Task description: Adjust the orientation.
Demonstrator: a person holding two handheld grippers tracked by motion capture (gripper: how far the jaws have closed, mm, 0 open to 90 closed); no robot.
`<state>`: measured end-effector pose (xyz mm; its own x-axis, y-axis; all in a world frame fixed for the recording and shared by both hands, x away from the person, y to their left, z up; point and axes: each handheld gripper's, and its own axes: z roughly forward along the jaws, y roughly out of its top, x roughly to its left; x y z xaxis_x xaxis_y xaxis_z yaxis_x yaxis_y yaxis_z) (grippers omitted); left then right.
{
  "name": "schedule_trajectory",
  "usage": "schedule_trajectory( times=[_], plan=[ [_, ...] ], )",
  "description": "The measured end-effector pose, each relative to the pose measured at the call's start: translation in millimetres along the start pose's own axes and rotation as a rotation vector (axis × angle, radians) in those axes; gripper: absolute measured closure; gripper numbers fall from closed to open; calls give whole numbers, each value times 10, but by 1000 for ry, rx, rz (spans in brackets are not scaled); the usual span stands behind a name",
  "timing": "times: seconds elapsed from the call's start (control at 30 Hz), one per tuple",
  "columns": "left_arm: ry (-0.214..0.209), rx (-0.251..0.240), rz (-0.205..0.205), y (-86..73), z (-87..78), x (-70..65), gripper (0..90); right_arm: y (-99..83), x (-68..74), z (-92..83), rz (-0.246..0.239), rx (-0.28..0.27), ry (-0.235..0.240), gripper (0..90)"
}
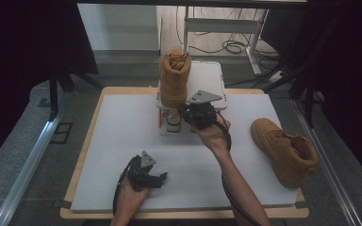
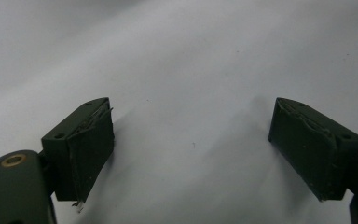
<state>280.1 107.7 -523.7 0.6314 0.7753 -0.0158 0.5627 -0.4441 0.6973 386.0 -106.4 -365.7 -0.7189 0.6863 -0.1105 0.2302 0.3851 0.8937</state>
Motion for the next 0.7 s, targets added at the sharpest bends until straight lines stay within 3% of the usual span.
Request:
schedule_trajectory(
  times=[0.07,0.37,0.53,0.7],
  plan=[
    [1,-2,-3,0,1,-2,140,-14,-1,-38,5,-8,1,726],
    [0,0,-1,0,0,0,140,-146,-52,-123,6,-42,6,366],
    [0,0,-1,0,0,1,139,-221,-57,-147,2,-45,-20,260],
    [0,-1,-1,0,0,1,139,-283,-71,-175,16,-41,-3,177]
  ],
)
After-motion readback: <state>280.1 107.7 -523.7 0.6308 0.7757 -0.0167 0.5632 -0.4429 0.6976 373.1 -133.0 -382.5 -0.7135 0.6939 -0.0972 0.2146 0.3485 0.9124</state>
